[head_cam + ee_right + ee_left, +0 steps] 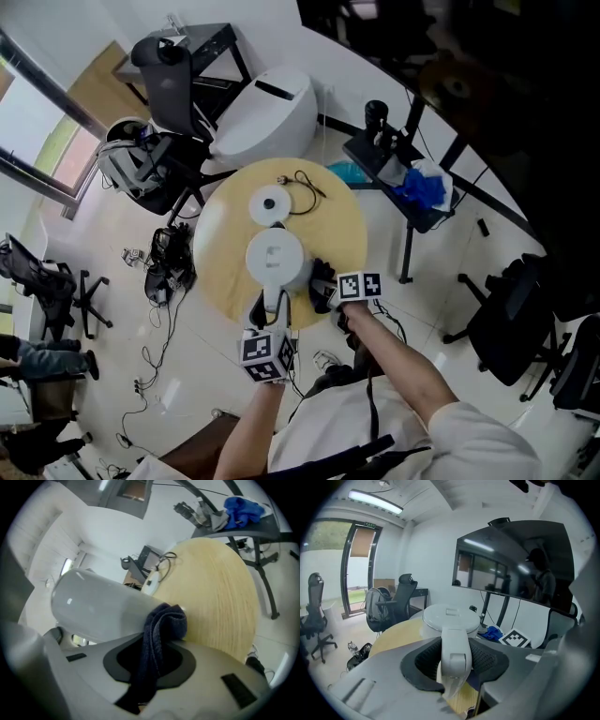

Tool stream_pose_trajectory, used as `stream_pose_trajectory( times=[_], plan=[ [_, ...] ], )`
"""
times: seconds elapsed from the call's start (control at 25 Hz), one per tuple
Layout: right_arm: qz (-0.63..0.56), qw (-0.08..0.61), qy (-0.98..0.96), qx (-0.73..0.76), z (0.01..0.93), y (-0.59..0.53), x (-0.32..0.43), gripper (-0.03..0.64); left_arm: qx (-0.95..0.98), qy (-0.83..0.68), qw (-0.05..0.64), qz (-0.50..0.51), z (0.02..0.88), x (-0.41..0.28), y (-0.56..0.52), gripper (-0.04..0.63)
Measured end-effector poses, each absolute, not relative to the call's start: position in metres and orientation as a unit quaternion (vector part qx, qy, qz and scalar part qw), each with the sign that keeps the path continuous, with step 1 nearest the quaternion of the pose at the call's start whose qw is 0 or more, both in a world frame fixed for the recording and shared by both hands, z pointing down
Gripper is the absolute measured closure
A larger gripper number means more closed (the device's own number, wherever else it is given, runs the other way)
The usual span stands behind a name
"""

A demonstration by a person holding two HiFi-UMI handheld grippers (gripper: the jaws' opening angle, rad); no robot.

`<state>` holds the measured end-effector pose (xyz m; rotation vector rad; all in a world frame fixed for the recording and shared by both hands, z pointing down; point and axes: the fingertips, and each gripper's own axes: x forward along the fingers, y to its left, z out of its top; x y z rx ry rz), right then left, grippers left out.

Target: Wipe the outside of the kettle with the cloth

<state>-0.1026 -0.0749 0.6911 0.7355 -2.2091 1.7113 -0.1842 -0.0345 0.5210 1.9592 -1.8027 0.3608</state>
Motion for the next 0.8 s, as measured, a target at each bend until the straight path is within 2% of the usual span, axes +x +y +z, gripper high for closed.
stream_pose_trajectory(
  times=[0.28,0.44,0.6,0.8],
  plan=[
    [0.489,0.038,-0.862,0.132,0.551,-0.051,-0.118,0.548,0.708,-0.657,0.235,0.111,0.522,-0.183,-0.034,0.417],
    [0.479,-0.001,-0.874,0.079,0.506,-0.046,-0.118,0.549,0.718,-0.649,0.23,0.098,0.522,-0.183,-0.033,0.414],
    [0.487,-0.003,-0.873,0.041,0.506,-0.04,-0.118,0.549,0.717,-0.647,0.237,0.099,0.522,-0.18,-0.033,0.416],
    [0.519,0.033,-0.853,0.048,0.566,-0.035,-0.124,0.551,0.713,-0.647,0.251,0.098,0.522,-0.176,-0.033,0.415]
  ],
)
